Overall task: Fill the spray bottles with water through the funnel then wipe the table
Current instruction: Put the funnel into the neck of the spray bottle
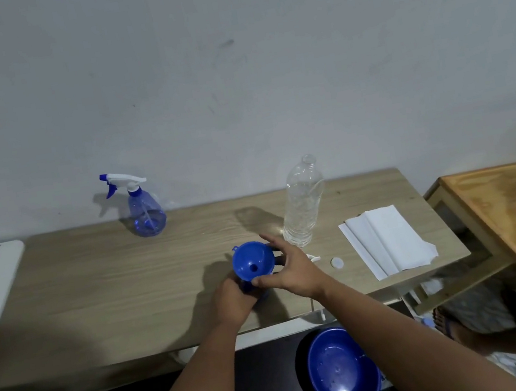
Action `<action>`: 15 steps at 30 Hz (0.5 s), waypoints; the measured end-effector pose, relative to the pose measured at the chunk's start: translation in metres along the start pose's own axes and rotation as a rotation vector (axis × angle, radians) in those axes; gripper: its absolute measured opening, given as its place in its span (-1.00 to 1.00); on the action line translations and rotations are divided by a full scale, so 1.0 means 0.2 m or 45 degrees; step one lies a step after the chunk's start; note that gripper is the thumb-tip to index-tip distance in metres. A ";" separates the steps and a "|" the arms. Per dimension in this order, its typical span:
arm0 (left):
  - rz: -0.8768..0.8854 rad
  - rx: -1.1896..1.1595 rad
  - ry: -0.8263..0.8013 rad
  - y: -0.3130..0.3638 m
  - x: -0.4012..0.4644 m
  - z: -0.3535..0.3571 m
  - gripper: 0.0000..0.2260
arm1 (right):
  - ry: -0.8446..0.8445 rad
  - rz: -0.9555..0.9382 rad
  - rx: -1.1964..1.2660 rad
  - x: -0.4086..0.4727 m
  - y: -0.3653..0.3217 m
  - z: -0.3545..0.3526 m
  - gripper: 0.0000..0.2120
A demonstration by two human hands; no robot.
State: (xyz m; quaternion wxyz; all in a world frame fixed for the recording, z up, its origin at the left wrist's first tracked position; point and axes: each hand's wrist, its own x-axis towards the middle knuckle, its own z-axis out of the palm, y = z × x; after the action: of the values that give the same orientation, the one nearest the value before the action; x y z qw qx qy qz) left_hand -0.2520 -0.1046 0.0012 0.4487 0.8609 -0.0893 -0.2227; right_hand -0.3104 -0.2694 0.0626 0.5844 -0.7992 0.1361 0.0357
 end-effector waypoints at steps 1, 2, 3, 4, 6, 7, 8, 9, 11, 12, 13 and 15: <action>-0.014 -0.015 0.012 0.00 -0.01 -0.01 -0.63 | 0.029 0.007 0.033 -0.01 0.00 -0.01 -0.10; -0.019 -0.033 0.025 0.00 -0.03 -0.02 -0.54 | 0.071 0.010 0.055 -0.02 0.00 -0.03 -0.19; -0.011 -0.051 0.039 -0.01 -0.04 -0.03 -0.40 | 0.123 0.011 0.063 -0.03 0.00 -0.05 -0.31; -0.008 -0.064 0.045 -0.02 -0.06 -0.04 -0.24 | 0.186 0.014 0.047 -0.04 0.01 -0.07 -0.43; 0.006 -0.067 0.063 -0.03 -0.11 -0.07 0.01 | 0.342 0.046 -0.002 -0.06 0.04 -0.13 -0.67; 0.014 -0.062 0.082 -0.02 -0.13 -0.09 0.10 | 0.422 0.064 -0.018 -0.08 0.05 -0.17 -0.77; 0.015 -0.057 0.105 -0.02 -0.15 -0.11 0.16 | 0.501 0.083 -0.048 -0.09 0.06 -0.21 -0.83; 0.021 -0.054 0.119 -0.01 -0.17 -0.12 0.20 | 0.582 0.100 -0.085 -0.10 0.06 -0.25 -0.87; 0.052 -0.041 0.133 0.02 -0.20 -0.15 0.23 | 0.712 0.132 -0.138 -0.10 0.06 -0.33 -0.86; 0.073 -0.037 0.139 0.04 -0.22 -0.17 0.24 | 0.755 0.142 -0.128 -0.08 0.04 -0.37 -0.78; 0.093 -0.034 0.149 0.06 -0.22 -0.18 0.24 | 0.776 0.145 -0.111 -0.06 0.02 -0.40 -0.65; 0.119 -0.003 0.149 0.10 -0.23 -0.18 0.23 | 0.761 0.121 -0.125 0.01 -0.04 -0.46 -0.32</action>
State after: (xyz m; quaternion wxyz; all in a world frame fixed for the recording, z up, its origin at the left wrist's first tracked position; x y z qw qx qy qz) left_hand -0.2741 -0.0735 0.0492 0.4642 0.8667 -0.1028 -0.1508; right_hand -0.3150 -0.3542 0.0985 0.4768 -0.7944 0.3371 -0.1672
